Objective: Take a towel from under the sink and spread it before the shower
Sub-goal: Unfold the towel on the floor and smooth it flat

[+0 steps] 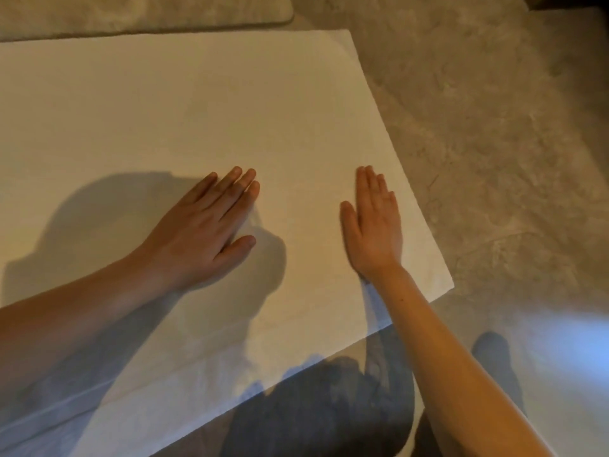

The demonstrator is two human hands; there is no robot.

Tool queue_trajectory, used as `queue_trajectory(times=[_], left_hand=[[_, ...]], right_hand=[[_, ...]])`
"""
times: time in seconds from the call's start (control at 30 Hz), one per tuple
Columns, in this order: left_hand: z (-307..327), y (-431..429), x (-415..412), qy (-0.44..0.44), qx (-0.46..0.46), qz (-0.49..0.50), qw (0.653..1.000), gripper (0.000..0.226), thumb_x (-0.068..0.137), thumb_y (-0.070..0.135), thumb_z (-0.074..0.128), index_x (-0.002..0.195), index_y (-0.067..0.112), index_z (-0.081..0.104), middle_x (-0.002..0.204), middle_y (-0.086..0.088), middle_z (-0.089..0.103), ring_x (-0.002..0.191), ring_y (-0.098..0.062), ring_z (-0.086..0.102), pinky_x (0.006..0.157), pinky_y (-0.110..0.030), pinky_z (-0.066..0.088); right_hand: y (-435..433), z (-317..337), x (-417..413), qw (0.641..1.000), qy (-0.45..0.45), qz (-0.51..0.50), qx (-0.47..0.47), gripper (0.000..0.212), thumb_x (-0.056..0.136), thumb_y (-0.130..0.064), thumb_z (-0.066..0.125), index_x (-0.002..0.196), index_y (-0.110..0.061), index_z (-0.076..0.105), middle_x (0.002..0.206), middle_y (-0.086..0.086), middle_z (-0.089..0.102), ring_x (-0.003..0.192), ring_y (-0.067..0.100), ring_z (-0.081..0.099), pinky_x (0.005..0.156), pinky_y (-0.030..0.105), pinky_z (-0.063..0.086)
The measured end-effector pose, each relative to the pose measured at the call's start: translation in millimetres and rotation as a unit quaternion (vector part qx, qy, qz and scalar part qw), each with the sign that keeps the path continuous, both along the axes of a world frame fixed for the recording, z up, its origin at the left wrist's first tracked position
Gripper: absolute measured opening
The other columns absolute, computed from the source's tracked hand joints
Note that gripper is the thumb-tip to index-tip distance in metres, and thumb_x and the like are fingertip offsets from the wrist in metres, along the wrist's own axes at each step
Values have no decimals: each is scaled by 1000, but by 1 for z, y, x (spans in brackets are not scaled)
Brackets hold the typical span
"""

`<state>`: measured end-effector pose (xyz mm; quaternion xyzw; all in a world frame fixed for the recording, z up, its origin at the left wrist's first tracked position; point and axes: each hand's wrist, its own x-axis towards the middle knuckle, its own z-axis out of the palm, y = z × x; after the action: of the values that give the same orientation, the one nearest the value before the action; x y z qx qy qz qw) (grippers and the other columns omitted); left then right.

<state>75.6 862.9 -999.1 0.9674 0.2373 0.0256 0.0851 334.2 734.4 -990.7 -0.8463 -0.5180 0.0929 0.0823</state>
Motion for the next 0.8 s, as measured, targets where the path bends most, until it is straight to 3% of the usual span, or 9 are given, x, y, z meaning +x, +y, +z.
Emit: queue_trajectory(times=[0.27,0.43,0.53,0.67,0.8], left_hand=[[6,-4,-1,-7,-15,2,1000,73,97,52,21,154,6,17,163,-10,14,151,-22,8,121,-43,12],[18,22,16,-12,16,8,1000,71,97,47,24,152,2,24,160,-16,20,149,-28,17,121,-45,13],[17,47,21,-5,7,35,999,70,97,42,28,154,3,16,162,-14,13,151,-26,9,122,-42,6],[5,52,15,-18,1,42,999,68,97,42,29,153,4,21,161,-14,17,150,-25,13,122,-43,11],[5,55,17,-10,4,38,999,68,97,43,26,153,5,21,161,-14,18,150,-25,14,121,-42,12]], right_hand=[[-7,9,13,998,-24,-45,-21,60,104,-37,19,157,-11,7,165,5,5,151,19,0,123,38,1],[50,13,-55,990,-2,133,40,58,103,-36,24,155,-10,21,162,9,21,150,25,13,121,36,5],[87,9,-71,988,40,142,36,57,104,-34,28,155,-11,21,162,8,21,150,25,12,121,37,7],[86,2,-35,981,10,190,21,56,104,-34,29,155,-13,20,162,5,20,150,22,12,121,36,8],[72,0,21,994,-8,106,17,59,103,-37,27,156,-13,17,163,4,17,150,20,11,121,34,6]])
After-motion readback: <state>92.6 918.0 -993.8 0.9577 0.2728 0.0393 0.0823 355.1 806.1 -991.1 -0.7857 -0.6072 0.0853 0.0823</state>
